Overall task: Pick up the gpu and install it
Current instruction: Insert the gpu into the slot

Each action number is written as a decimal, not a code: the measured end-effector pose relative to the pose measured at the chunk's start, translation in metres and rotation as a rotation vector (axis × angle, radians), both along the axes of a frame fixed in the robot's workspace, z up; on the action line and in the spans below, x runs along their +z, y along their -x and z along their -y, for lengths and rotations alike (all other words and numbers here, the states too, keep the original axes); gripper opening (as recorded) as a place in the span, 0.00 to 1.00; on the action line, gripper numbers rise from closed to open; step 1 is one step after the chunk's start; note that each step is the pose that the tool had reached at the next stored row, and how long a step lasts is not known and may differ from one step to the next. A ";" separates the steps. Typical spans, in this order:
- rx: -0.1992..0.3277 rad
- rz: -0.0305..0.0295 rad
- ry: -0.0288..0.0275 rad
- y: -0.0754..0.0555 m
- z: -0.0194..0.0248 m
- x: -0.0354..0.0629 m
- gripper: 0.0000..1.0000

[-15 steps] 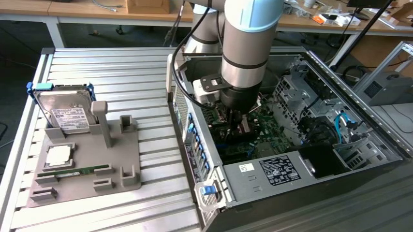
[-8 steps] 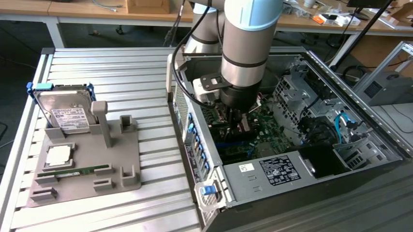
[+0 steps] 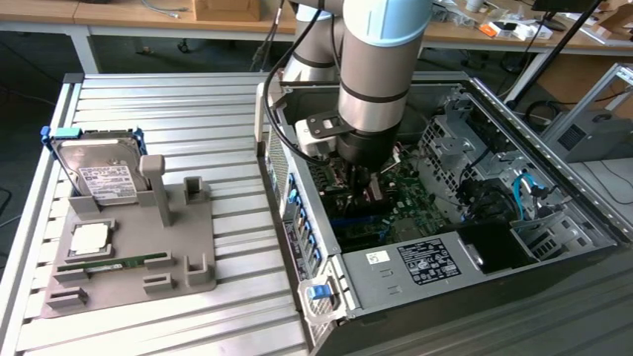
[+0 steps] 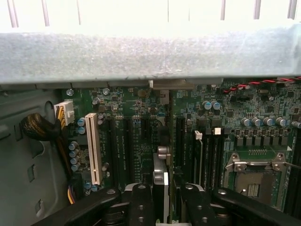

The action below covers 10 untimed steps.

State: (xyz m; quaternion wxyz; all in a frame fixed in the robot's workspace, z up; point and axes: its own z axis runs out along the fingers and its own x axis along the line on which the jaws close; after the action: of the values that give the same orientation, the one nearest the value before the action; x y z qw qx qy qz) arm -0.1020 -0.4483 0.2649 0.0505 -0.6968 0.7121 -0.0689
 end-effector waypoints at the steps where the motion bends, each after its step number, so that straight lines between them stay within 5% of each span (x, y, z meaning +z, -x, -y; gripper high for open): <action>1: 0.000 -0.0004 0.0001 0.000 -0.0001 -0.0003 0.27; 10: 0.000 -0.0027 0.0002 0.000 -0.0001 -0.0024 0.27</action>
State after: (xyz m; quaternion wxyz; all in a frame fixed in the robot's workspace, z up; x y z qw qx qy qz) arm -0.1024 -0.4481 0.2624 0.0494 -0.6970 0.7122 -0.0680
